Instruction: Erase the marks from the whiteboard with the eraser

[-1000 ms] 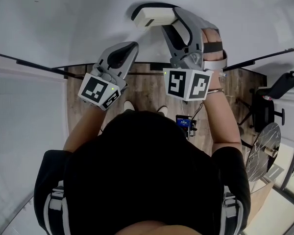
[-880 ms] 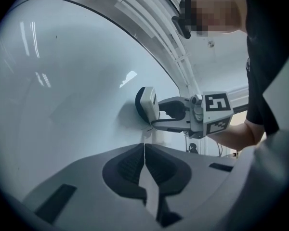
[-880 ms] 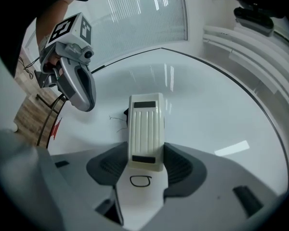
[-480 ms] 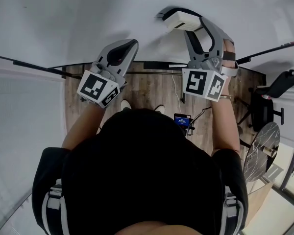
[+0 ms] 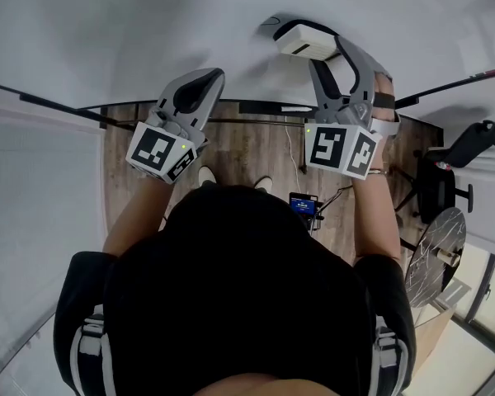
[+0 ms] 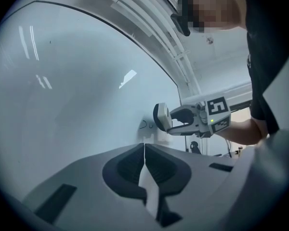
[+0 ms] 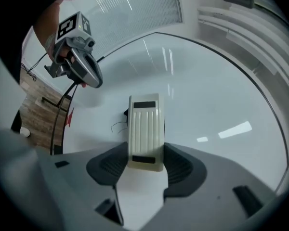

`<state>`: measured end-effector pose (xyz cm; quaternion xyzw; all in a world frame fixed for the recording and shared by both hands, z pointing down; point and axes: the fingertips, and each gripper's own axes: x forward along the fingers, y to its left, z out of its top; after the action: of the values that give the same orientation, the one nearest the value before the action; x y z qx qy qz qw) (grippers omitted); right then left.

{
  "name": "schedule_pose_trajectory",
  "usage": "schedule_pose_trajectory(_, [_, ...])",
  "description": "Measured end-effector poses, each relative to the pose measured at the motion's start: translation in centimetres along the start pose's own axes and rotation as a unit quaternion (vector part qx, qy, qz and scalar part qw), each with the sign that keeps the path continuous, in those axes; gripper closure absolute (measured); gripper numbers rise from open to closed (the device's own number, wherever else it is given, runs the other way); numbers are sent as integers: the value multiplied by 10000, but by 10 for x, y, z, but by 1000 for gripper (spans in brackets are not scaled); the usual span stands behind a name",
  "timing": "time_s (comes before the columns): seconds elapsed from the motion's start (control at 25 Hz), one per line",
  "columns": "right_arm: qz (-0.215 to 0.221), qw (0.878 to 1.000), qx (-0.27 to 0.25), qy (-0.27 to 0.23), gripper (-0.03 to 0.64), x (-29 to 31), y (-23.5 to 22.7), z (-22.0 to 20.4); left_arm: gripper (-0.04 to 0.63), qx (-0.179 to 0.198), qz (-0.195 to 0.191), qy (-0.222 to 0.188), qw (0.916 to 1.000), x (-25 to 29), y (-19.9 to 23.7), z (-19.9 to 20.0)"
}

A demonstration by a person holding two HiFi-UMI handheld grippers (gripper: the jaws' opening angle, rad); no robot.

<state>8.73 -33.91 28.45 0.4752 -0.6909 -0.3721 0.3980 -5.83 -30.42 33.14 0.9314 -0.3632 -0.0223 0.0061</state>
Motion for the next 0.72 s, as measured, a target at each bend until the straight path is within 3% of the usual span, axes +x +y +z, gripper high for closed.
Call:
schedule_pose_trajectory(0.16, [196, 9975, -360, -580, 387, 7, 26, 60, 588, 13, 314, 4, 9995, -21, 13, 1])
schedule_pose_trajectory(0.36, [134, 9914, -849, -984, 387, 24, 37, 113, 588, -37, 540, 22, 9985, -46, 22, 3])
schedule_pose_trajectory(0.52, [-3, 9897, -1100, -921, 387, 41, 36, 119, 588, -58, 619, 25, 9981, -58, 25, 3])
schedule_pose_trajectory(0.72, [-79, 9917, -913, -899, 387, 44, 34, 113, 588, -79, 616, 45, 9981, -58, 28, 2])
